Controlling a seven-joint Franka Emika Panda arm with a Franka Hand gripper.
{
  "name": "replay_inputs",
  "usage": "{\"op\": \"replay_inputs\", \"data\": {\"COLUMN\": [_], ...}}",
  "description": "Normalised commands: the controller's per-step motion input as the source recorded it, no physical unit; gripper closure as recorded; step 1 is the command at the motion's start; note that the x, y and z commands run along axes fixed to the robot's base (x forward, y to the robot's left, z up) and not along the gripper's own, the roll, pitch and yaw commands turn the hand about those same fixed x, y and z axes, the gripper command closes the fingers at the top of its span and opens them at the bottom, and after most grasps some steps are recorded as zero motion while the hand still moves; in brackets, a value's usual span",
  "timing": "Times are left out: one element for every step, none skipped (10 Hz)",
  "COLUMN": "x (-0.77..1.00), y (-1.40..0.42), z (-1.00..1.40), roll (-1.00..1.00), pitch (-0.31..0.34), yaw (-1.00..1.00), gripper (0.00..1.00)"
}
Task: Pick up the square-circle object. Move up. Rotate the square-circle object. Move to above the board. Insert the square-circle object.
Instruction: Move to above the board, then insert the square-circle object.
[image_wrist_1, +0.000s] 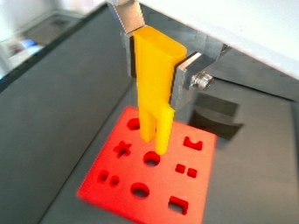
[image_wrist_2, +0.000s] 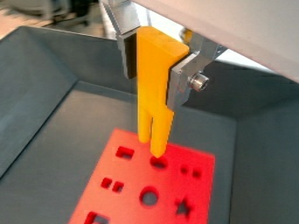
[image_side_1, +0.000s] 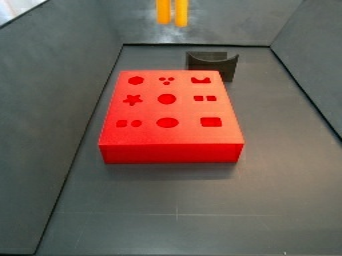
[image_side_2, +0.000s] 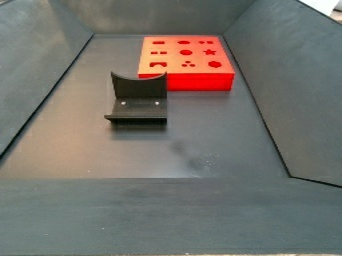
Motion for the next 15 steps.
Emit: {"op": "replay_inputs", "data": {"x": [0.13, 0.07, 0.06, 0.06, 0.06, 0.06, -0.16, -0.20, -0.22, -0.22, -0.15, -0.15, -0.25, -0.26, -0.23], "y": [-0.22, -0.12, -0.09, -0.06, -0.05, -0.04, -0.21, -0.21, -0.20, -0.18, -0.09, 0.00, 0.00, 0.00, 0.00], "z": [0.05, 0.04, 0.04, 0.03, 0.02, 0.03, -0.33, -0.35, -0.37, -0.35, -0.38, -0.44, -0.53, -0.57, -0.60], "roll": [-0.02, -0.02, 0.00, 0.02, 0.02, 0.03, 0.00, 0.00, 0.00, 0.01, 0.01, 0.00, 0.01, 0.00, 0.00], "pitch": [0.225, 0.238, 0.220, 0.181, 0.171, 0.160, -0.084, -0.093, -0.093, -0.104, -0.076, -0.056, -0.096, -0.107, -0.099], "yaw": [1.00, 1.00, 0.83, 0.50, 0.36, 0.22, 0.50, 0.52, 0.51, 0.46, 0.24, 0.05, 0.09, 0.10, 0.08], "gripper": [1.00, 1.00, 1.00, 1.00, 1.00, 1.00, 1.00, 1.00, 1.00, 1.00, 1.00, 1.00, 1.00, 1.00, 1.00]}}
